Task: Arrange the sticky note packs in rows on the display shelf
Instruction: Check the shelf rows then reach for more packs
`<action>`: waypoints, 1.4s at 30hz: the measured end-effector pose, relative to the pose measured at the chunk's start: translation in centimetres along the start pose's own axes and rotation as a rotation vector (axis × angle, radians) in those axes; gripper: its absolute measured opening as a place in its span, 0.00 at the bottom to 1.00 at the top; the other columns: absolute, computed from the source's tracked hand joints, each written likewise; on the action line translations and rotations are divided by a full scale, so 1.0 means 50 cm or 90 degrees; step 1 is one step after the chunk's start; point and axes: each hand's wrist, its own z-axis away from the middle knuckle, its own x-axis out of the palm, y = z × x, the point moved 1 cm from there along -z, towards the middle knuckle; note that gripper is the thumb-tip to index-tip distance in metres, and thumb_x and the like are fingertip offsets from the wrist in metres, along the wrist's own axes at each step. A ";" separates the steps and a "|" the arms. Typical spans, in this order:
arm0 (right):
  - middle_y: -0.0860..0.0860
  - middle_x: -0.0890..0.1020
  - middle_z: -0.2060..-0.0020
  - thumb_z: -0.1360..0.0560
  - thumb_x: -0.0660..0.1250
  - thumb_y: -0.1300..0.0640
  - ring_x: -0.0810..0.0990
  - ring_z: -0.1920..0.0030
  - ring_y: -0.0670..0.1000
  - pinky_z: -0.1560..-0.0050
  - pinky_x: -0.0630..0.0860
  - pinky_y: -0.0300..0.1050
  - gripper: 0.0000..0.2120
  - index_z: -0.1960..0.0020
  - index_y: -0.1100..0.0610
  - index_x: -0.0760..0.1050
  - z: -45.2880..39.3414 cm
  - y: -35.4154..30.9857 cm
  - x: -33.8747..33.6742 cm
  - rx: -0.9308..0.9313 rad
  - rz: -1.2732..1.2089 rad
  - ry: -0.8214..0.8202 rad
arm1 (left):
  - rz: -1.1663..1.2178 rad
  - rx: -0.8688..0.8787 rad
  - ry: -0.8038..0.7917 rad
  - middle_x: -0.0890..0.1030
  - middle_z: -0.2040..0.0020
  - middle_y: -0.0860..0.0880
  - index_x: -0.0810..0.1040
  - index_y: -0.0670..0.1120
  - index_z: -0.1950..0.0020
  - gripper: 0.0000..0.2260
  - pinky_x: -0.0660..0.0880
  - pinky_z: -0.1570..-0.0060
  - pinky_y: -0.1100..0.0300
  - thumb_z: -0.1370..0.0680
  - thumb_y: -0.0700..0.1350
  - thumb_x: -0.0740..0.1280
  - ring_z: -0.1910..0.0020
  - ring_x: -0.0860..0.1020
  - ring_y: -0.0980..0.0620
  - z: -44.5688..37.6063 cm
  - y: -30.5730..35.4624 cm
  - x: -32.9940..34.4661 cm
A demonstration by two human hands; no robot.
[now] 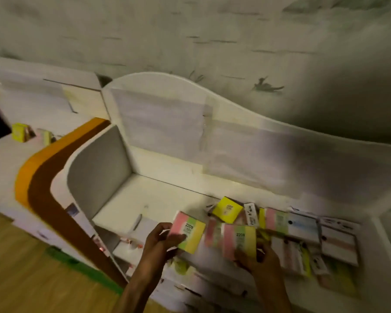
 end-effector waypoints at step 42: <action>0.62 0.85 0.54 0.28 0.73 0.67 0.85 0.55 0.59 0.61 0.82 0.46 0.11 0.47 0.64 0.76 0.166 0.111 1.470 0.025 -0.041 -0.291 | 0.133 0.103 0.366 0.84 0.47 0.40 0.77 0.39 0.41 0.11 0.79 0.45 0.45 0.23 0.35 0.67 0.49 0.83 0.42 -0.145 0.407 -1.411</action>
